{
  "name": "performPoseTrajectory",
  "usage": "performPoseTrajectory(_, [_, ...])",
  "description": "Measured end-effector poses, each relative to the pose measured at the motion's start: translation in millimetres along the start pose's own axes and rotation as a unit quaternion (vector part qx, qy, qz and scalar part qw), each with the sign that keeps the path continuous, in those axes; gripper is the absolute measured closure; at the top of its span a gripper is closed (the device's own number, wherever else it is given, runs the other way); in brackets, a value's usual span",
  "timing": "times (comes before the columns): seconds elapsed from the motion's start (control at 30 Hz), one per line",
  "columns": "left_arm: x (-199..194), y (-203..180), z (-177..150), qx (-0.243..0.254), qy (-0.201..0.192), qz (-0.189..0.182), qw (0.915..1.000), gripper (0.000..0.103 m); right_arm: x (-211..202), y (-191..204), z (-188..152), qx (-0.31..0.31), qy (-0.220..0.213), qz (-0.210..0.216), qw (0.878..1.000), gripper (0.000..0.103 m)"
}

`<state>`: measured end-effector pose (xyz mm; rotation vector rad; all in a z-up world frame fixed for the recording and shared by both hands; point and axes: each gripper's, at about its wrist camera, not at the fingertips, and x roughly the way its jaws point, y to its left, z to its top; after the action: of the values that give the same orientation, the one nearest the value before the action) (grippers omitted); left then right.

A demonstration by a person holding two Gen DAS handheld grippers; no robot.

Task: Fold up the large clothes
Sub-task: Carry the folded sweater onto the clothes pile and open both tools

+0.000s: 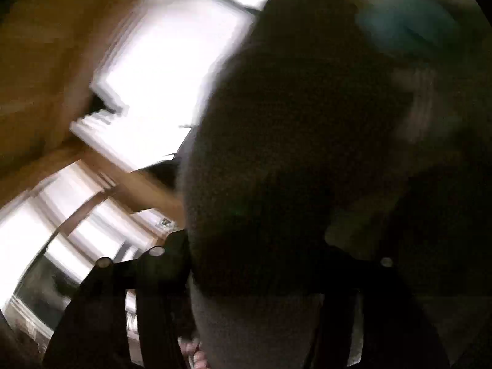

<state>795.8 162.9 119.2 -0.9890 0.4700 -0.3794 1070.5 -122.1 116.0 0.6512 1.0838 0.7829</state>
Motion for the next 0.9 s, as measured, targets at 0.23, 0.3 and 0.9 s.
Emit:
performPoseTrajectory(0.23, [80.0,57.9,-65.5,-0.02,0.033,0.061,0.9974,0.057,35.7,-89.1,-6.1,0.041,-0.056,-0.069,0.995,0.03])
performPoseTrajectory(0.3, [82.2,51.3,-60.8,-0.014,0.043,0.07,0.9965,0.056,33.0,-87.0,-4.1,0.037,-0.058,-0.067,0.995,0.025])
performPoseTrajectory(0.9, [25.5,-90.4,-27.7,0.328,0.02,0.329,0.8852,0.005,1.0,30.6,-155.6,-0.251,-0.071,-0.376,0.889,0.003])
